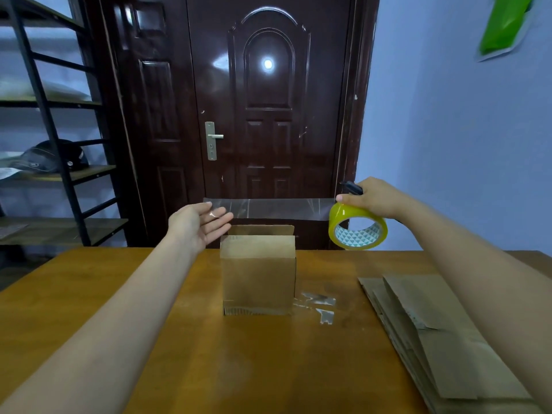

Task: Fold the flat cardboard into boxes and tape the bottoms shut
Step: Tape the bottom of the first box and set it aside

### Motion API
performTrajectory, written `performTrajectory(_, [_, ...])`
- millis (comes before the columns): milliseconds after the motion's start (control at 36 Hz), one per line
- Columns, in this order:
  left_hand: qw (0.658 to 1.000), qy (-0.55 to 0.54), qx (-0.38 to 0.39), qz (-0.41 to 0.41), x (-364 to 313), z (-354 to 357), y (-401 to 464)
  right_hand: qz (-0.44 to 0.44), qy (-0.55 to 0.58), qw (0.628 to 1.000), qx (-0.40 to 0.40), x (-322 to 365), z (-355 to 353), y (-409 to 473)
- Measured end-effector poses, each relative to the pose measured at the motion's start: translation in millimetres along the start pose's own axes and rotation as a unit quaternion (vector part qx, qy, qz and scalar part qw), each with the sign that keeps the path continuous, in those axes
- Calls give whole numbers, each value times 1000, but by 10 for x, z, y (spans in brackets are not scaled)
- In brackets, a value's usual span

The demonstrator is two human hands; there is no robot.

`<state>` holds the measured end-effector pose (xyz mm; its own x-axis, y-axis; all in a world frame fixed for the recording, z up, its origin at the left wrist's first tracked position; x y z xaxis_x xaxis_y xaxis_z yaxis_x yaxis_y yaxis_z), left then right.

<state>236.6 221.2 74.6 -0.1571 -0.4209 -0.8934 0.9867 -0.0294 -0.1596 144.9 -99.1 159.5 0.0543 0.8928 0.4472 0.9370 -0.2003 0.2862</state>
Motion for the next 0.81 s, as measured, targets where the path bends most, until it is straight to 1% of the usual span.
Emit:
performTrajectory(111, [999,-3,34,-20,159,71,36,17,12,1000,1,-95,3,-17])
performTrajectory(278, [999,4,48,-22,286,103,133,24,13,1000,2,-146,31,-22])
performTrajectory(444, [999,19,35,-4,334,84,163,19,18,1000,4,-145,110,42])
performTrajectory(639, [995,71,62,36,277,116,213,22,24,999,7,-197,213,107])
performTrajectory(806, [992,97,63,42,272,123,270,30,40,999,6,-264,258,128])
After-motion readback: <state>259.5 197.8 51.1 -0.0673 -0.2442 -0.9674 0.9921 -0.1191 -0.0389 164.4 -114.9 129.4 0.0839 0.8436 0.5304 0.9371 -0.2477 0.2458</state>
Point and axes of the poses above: each hand's wrist, its own y-axis towards the middle knuckle, its own z-axis out of the palm, x = y × z, the point moved 9 cm from there along y, towards the middle knuckle, and after that the axes turned 2 degrees about -x, right-handed, at the moved point
